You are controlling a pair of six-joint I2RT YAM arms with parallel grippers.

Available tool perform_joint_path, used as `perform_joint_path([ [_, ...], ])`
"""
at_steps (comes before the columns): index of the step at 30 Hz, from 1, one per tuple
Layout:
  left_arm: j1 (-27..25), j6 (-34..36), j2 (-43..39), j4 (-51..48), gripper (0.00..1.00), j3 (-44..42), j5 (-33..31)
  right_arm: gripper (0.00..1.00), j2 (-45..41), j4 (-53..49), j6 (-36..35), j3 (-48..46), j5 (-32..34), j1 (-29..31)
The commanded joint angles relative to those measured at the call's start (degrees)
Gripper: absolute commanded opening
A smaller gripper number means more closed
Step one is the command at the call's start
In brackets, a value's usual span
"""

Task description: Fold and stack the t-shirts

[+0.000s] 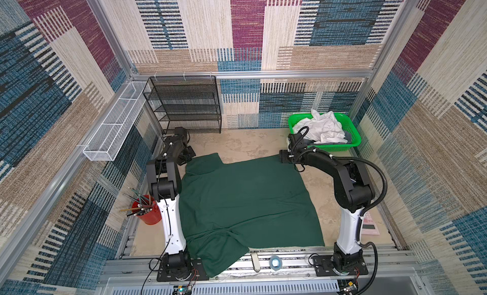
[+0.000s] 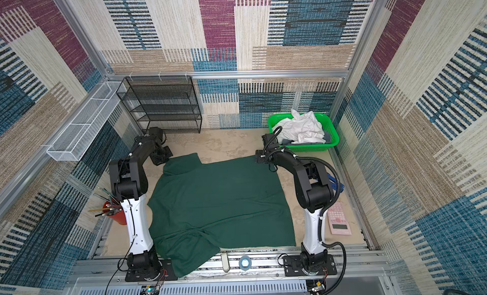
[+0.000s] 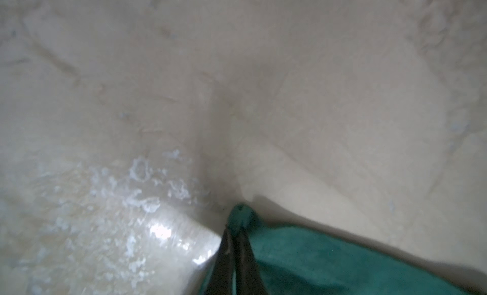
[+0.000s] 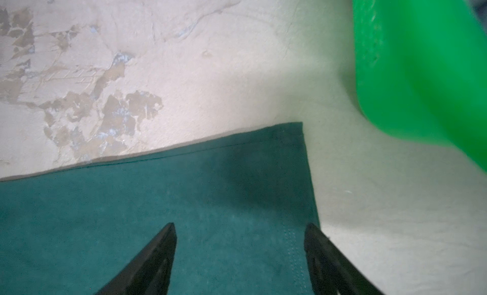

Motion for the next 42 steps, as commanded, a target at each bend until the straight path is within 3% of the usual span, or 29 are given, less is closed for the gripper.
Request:
perform_joint_path([
  [1, 0.9, 1.3, -3.6, -2.2, 0.00, -3.0, 0.8, 0.78, -0.5, 0.1, 0.6, 0.2, 0.8, 0.0],
  [8, 1.4, 0.3, -15.3, 1.6, 0.00, -9.7, -1.6, 0.75, 0.9, 0.5, 1.6, 1.7, 4.5, 0.0],
  [18, 2.6, -0.8, -25.7, 6.1, 0.00, -20.1, -3.6, 0.68, 6.4, 1.9, 1.6, 7.6, 1.7, 0.0],
  [42, 4.3, 0.1, -25.0, 6.5, 0.00, -20.0, 2.1, 0.60, 17.8, -2.2, 1.5, 20.7, 2.8, 0.1],
])
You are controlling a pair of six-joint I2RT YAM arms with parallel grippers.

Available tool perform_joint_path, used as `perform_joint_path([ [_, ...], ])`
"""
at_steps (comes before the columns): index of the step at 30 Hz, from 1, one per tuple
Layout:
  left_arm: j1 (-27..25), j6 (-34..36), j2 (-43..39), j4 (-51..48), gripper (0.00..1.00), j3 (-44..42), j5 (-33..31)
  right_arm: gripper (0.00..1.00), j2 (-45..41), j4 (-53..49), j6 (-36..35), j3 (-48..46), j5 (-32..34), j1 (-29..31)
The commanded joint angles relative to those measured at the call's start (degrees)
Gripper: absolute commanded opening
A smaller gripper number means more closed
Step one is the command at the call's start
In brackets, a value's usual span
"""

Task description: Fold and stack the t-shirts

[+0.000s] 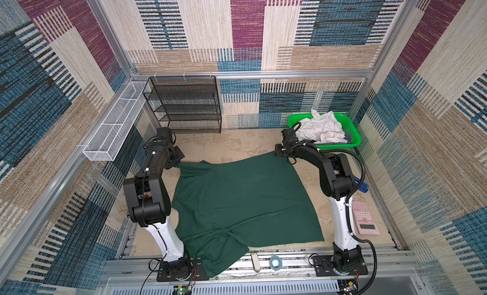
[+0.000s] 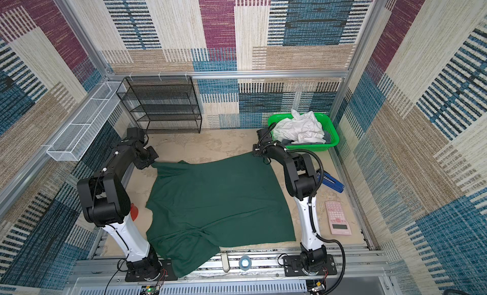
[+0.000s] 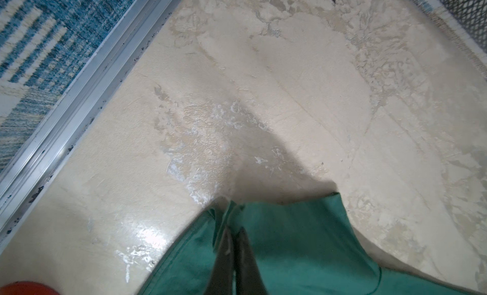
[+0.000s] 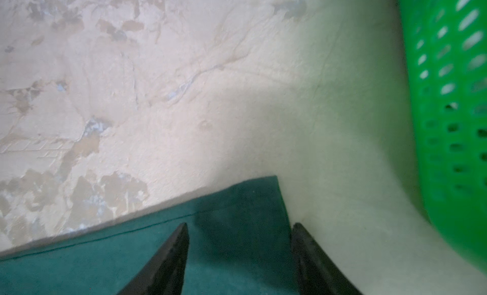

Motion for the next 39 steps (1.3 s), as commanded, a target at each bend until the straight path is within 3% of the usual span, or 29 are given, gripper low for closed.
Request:
perform_joint_path([
  [1, 0.1, 0.6, -0.1, 0.9, 0.00, 0.0, 1.5, 0.59, 1.5, -0.1, 0.4, 1.6, 1.3, 0.0],
  [5, 0.1, 0.4, 0.0, 1.2, 0.00, -0.2, 2.1, 0.52, 3.5, -1.2, 0.3, 3.3, 1.2, 0.1],
  [11, 0.1, 0.4, -0.3, 1.5, 0.00, -0.7, 3.1, 0.31, 4.3, -1.0, -0.1, 3.4, 0.7, 0.1],
  [16, 0.1, 0.4, -0.3, 1.2, 0.00, 0.1, 3.8, 0.00, 1.3, 1.3, -1.5, 1.3, -0.3, 0.1],
  [28, 0.1, -0.2, 0.3, 2.3, 0.00, -0.2, 6.3, 0.00, -7.1, 5.4, -2.1, -3.4, -1.9, 0.1],
  [39, -0.1, -0.5, -0.6, -0.4, 0.00, 5.5, 11.0, 0.00, -16.4, 8.5, -2.2, -8.9, -0.2, 0.0],
])
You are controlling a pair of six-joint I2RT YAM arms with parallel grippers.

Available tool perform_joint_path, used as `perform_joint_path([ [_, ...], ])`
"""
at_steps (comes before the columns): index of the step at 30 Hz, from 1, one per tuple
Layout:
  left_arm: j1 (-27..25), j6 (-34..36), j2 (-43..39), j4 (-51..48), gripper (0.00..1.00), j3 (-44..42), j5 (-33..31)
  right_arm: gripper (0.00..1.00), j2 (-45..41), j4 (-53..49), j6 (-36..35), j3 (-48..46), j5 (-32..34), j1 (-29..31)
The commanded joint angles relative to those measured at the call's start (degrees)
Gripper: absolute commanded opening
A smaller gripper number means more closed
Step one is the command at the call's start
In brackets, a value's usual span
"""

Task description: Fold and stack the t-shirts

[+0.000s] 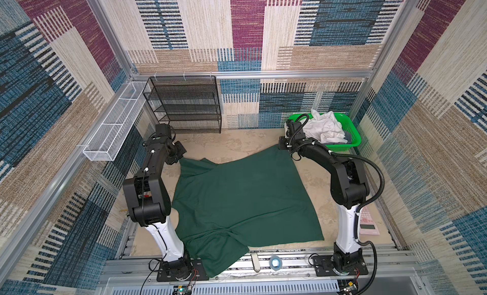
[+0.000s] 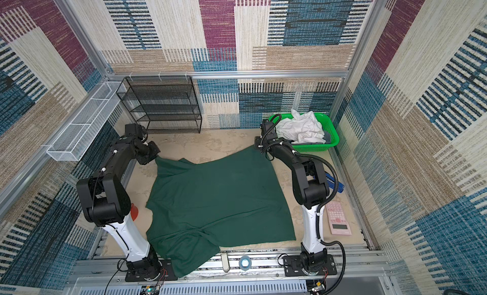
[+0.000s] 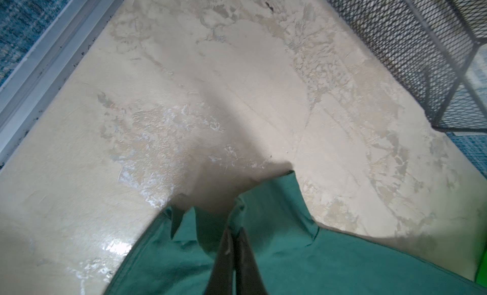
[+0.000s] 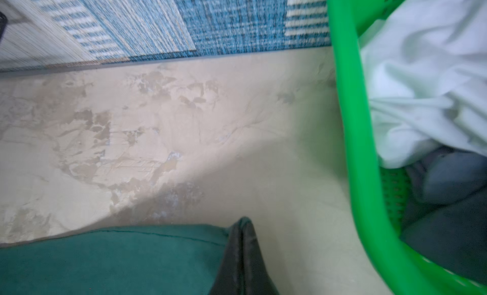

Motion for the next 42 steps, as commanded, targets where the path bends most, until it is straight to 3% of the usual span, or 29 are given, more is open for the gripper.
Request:
perform_joint_path([
  [1, 0.0, -0.3, -0.7, -1.0, 0.00, 2.3, 2.1, 0.00, -3.2, 3.3, 0.3, -2.3, 0.9, 0.0],
  [6, 0.0, -0.6, -0.4, -1.9, 0.00, 6.7, 3.6, 0.00, -7.8, 5.9, 0.3, -6.1, 2.0, -0.8],
  [18, -0.1, 1.3, 6.3, -8.1, 0.00, 24.7, 7.2, 0.00, -10.0, 8.7, 0.3, -5.7, -1.7, -3.8],
  [22, -1.0, 0.0, 0.8, -7.0, 0.00, 16.0, 5.2, 0.00, -12.6, 10.9, 0.0, -10.0, -1.8, -3.8],
  [29, -1.2, -5.4, -15.2, 0.6, 0.00, -11.6, 1.7, 0.00, -17.8, 15.6, 0.3, -22.3, 0.1, -3.8],
  [35, -1.2, -6.3, -24.4, 2.4, 0.00, -24.2, -0.5, 0.00, -20.3, 17.1, -0.5, -29.1, 3.7, -3.8],
  [42, -1.2, -6.8, -32.5, -0.2, 0.00, -30.1, -3.2, 0.00, -21.8, 18.2, 0.3, -33.2, 6.8, -3.9],
])
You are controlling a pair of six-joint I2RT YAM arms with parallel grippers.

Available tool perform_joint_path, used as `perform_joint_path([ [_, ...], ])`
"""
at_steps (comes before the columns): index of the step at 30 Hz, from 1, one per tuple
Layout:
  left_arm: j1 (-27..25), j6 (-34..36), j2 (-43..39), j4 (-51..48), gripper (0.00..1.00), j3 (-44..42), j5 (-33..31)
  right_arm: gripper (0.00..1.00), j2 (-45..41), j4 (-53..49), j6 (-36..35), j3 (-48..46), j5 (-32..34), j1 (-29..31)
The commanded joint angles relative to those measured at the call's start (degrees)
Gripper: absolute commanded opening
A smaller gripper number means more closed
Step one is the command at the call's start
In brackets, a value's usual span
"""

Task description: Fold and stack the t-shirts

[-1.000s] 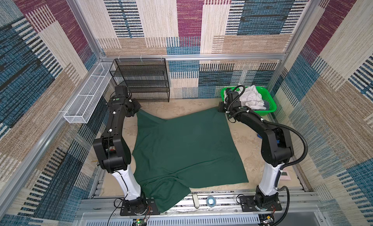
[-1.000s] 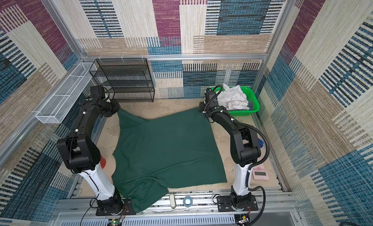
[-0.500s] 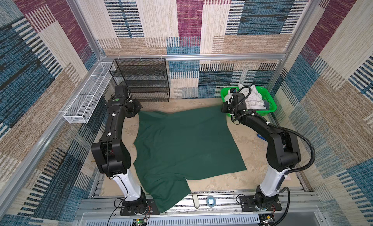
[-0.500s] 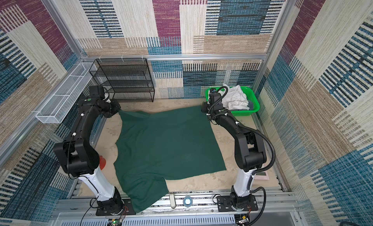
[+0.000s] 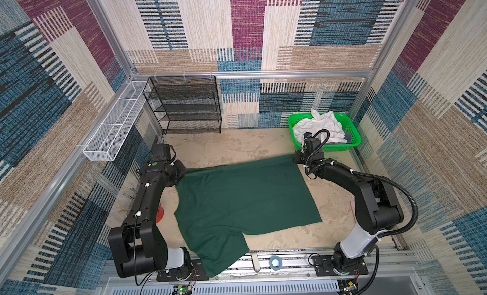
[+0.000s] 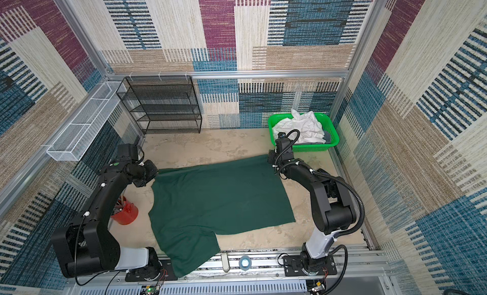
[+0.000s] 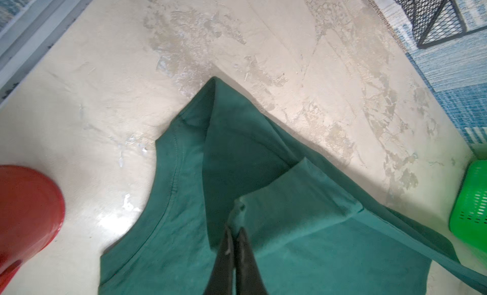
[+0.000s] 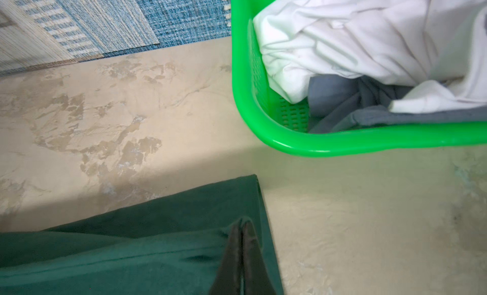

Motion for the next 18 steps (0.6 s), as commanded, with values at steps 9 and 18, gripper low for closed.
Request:
perform_joint_path([
  [9, 0.1, -2.0, -12.6, -5.2, 0.00, -7.4, -3.6, 0.00, -3.6, 4.7, 1.5, -5.9, 6.1, 0.0],
  [18, 0.1, -5.0, -22.1, -6.5, 0.00, -20.1, 0.0, 0.00, -6.5, 6.5, 3.8, -11.9, 5.6, 0.0],
])
